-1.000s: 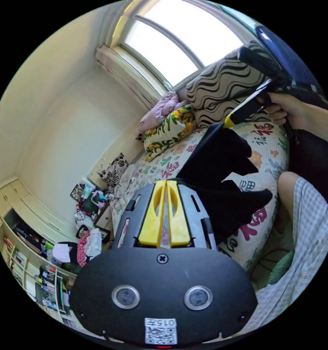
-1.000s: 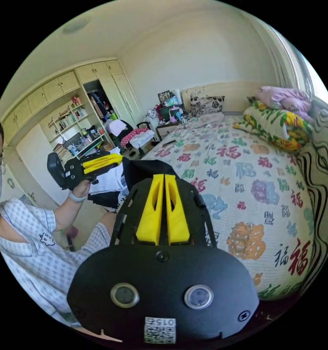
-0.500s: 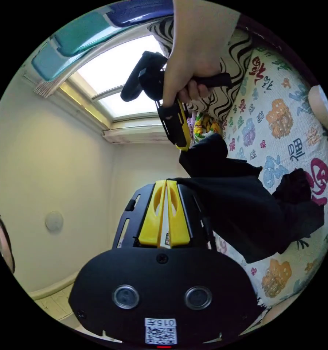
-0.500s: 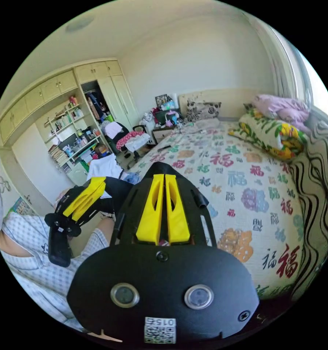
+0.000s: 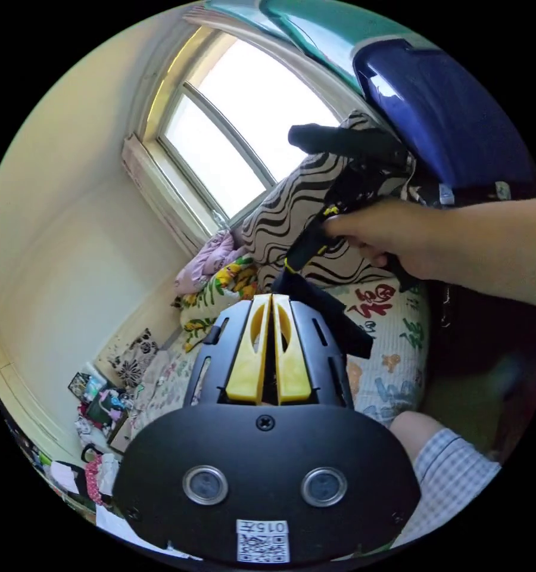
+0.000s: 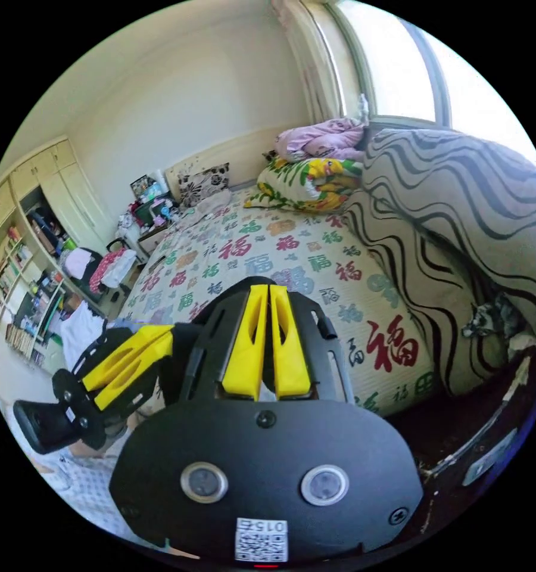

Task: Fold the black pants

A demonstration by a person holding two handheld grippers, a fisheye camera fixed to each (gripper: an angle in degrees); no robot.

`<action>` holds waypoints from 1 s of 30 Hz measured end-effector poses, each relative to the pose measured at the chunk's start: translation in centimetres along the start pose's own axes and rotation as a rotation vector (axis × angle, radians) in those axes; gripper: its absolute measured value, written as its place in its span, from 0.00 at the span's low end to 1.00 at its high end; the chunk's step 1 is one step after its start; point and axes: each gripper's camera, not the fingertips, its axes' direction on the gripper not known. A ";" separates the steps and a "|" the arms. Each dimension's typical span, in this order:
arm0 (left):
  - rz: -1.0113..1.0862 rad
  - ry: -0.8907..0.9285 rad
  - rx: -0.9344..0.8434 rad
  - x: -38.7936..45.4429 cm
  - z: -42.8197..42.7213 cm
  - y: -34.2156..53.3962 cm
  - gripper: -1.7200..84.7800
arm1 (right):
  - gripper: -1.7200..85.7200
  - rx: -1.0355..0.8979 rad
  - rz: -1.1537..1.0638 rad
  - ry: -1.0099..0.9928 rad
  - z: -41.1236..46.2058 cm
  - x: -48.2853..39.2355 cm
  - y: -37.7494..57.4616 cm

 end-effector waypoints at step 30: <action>-0.692 0.138 -0.281 -34.9 -0.2 30.8 0.02 | 0.02 -0.460 -0.046 -0.112 28.4 4.1 8.6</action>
